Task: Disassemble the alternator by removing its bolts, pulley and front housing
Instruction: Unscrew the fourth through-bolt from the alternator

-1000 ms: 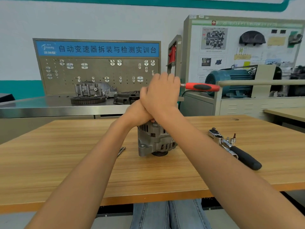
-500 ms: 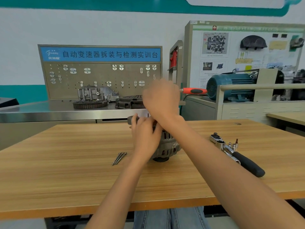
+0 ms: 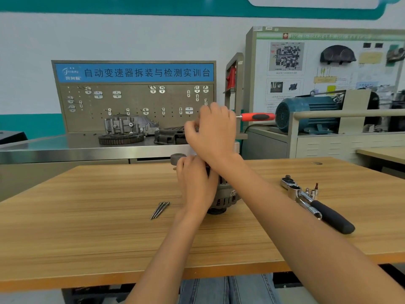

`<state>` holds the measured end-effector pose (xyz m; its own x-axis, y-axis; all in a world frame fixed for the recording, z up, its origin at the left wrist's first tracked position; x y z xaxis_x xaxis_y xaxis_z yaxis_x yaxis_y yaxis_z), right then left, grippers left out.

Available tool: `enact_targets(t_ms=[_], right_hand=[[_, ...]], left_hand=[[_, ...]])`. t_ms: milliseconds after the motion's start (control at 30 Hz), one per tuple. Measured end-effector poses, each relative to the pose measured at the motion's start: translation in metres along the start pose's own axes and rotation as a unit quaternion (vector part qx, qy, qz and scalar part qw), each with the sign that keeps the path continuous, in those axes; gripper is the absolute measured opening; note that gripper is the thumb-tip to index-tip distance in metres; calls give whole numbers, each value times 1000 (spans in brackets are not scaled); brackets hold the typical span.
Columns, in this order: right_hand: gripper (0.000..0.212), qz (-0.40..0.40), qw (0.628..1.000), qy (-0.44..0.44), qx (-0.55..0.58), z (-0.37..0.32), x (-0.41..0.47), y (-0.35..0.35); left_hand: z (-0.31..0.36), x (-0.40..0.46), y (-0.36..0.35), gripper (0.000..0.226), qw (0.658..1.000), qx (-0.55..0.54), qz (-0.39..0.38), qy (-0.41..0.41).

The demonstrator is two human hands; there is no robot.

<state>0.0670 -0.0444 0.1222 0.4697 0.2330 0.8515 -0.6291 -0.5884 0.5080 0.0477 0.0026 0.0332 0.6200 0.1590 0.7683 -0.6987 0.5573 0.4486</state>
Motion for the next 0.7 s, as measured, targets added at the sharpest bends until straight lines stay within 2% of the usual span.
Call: enact_targets(t_ms=[67,100,167,233,300,367,433,467,533,600,633,700], right_hand=[[27,-1,983,0,181,6,3,2],[33,-24,958,-15,286,11,4,2],[38,-75,880,-57,466,18,7,3],[42,-87,829,-91,545,21,10,1],[42,-73,820,-96,559,18,10,-1],[39,-48,838,-84,537,15,7,-3],[36,-20,885,-52,462,12,3,-2],[35,-5,919,-34,394,12,1,-1],[24,22,984,-26,174,11,-1,1],[13,6,998,-46,-47,9,-4,-1],[15,-7,993,-52,-106,8,-5,-3],[16,-4,992,-39,-118,3,-5,-4]], left_hand=[[-2,-1,-1,21,1000,1,18,-13],[-3,-1,-2,23,1000,11,24,-17],[-3,0,-4,31,999,30,34,-11],[0,0,-6,34,997,53,54,-4],[4,0,-8,37,995,83,63,9],[6,0,-10,37,994,88,69,20],[4,-1,-11,26,994,66,81,25],[4,-1,-10,20,994,55,90,22],[5,-1,-9,24,992,53,110,19],[5,-1,-11,25,991,78,108,22],[5,0,-12,24,990,86,105,25],[4,0,-13,25,991,78,105,25]])
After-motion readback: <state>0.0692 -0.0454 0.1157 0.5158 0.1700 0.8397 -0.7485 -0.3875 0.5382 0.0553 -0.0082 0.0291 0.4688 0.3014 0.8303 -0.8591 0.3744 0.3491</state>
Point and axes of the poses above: each hand's wrist, its own x-axis towards the middle knuckle, its own y-axis out of the back of the hand, z = x × y, the point moved 4 cm from there along x, towards the middle knuckle, and after that the axes turned 10 degrees about -z, right-handed, at the moved point
